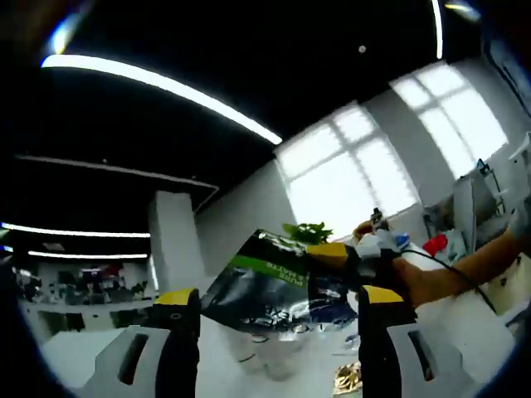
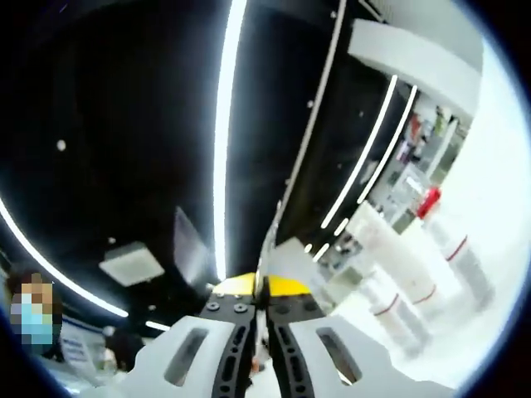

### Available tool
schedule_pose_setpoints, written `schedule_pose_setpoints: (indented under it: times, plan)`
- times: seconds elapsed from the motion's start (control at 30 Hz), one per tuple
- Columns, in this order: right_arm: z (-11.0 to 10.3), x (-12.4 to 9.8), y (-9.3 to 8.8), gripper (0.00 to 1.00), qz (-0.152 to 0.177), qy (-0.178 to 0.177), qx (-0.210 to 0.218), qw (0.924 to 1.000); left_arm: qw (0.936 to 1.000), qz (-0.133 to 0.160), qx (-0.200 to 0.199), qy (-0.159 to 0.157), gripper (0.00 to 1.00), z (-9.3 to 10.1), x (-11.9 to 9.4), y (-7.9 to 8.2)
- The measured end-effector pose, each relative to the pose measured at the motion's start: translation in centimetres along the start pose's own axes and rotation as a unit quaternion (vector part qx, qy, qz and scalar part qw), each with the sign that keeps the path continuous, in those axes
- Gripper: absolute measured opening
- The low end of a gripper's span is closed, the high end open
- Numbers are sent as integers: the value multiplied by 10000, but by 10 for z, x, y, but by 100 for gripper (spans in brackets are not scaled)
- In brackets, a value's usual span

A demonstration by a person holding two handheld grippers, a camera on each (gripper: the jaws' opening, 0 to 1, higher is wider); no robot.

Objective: Arrange the skincare products in the storage area until every visible bottle or jar stands upright without overlapping.

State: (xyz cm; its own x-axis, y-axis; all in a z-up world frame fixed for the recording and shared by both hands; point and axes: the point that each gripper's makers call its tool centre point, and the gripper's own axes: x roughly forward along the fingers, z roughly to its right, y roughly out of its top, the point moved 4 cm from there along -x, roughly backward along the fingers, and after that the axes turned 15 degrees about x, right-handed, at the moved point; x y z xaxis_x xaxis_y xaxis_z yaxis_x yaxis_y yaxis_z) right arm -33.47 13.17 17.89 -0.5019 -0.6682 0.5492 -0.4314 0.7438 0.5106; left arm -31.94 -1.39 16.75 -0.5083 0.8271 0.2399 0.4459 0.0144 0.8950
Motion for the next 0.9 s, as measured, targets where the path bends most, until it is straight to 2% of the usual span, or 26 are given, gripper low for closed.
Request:
schedule_pose_setpoints:
  times: [0.1,0.17,0.23,0.4,0.57,0.73,0.8,0.83,0.87,0.9]
  plan:
    - [-3,1,-3,1,-4,41,-132,9999,9967,159,-782,-114,78,-4,-1,1]
    - [-5,1,-5,1,-12,63,-263,9996,9892,229,-1430,-218,78,-7,-2,0]
    - [-5,1,-5,1,-2,61,-370,9993,9838,234,-1763,-231,76,-10,-3,-3]
    - [-1,2,-6,1,-35,-5,-467,9989,9826,38,-1853,-113,68,-14,-4,-11]
    - [1,2,-7,1,-53,-24,-536,9985,9804,-55,-1968,-68,70,-12,-4,-15]
    - [-2,3,-7,1,-59,70,-481,9988,9804,-227,-1943,247,84,-21,-4,-22]
    - [-2,3,-7,1,-84,83,-498,9987,9773,-178,-2111,69,81,-17,-3,-23]
    - [-2,3,-8,1,-86,93,-499,9987,9710,-136,-2381,-149,78,-11,-2,-22]
    - [-2,3,-8,1,-87,106,-492,9987,9679,-123,-2498,-253,75,-9,-1,-22]
    - [-2,3,-9,1,-101,104,-490,9987,9629,-113,-2649,-497,72,-2,0,-22]
